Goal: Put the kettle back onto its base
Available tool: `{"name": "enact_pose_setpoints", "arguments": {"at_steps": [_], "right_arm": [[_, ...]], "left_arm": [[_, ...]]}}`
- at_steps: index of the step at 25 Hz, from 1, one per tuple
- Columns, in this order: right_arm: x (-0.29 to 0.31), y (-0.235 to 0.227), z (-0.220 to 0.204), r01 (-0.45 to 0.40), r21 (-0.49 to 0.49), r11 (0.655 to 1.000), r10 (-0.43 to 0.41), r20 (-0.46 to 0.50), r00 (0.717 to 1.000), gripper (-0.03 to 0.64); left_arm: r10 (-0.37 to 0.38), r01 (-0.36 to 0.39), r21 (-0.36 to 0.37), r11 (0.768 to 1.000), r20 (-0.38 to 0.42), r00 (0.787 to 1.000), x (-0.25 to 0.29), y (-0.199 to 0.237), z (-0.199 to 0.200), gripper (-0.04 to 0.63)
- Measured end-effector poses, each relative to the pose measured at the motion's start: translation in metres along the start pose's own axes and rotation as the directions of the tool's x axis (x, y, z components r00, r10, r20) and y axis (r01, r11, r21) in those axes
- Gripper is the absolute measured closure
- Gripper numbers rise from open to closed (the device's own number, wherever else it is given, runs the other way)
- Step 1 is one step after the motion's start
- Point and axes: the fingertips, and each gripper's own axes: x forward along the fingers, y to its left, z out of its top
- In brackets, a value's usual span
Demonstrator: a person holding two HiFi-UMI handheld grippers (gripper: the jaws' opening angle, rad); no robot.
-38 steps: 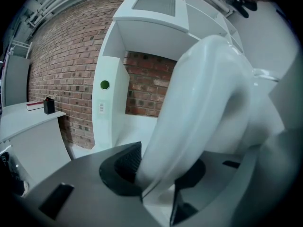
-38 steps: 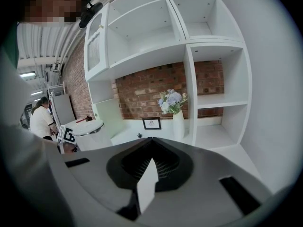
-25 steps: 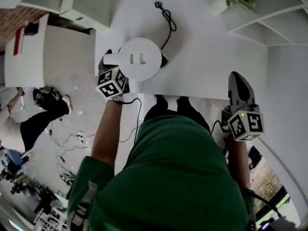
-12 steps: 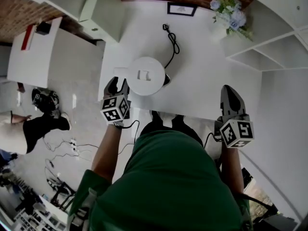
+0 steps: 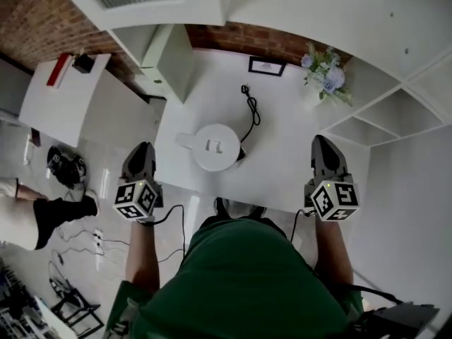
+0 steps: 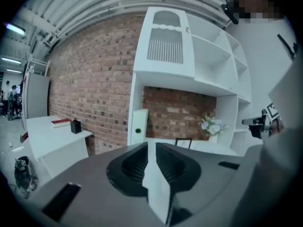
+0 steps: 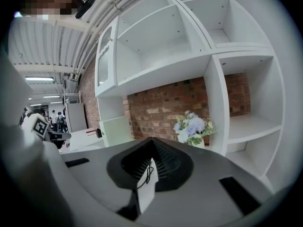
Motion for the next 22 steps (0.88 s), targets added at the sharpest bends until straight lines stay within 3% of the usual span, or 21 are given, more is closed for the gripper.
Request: {"name": "enact_pose_setpoints", "arguments": {"at_steps": [2,6,9,15,22], "right_arm": [[0.005,0.008,0.02,-0.017,-0.017,1.0,0.018,0.037,0.999,0.595],[0.007,0.036,0.066,-0.06,-0.058,0.997,0.066,0.113,0.991,0.595],[0.001,0.054,0.091,-0.076,-0.09,0.993,0.089,0.155,0.984,0.595],[-0.012,0.072,0.144,-0.11,-0.148,0.983,0.148,0.273,0.951,0.595],[-0.038,0.081,0.179,-0.126,-0.21,0.969,0.195,0.347,0.917,0.595]], "left_arm": [[0.009,-0.008,-0.009,1.0,0.09,0.996,-0.007,-0.007,0.043,0.531],[-0.056,0.06,-0.009,0.998,0.227,0.972,-0.02,-0.037,0.112,0.531],[-0.107,0.106,0.018,0.994,0.286,0.952,-0.031,-0.06,0.148,0.531],[-0.141,0.129,0.055,0.99,0.393,0.909,-0.041,-0.091,0.21,0.531],[-0.19,0.147,0.127,0.981,0.457,0.869,-0.061,-0.13,0.248,0.531]]}}
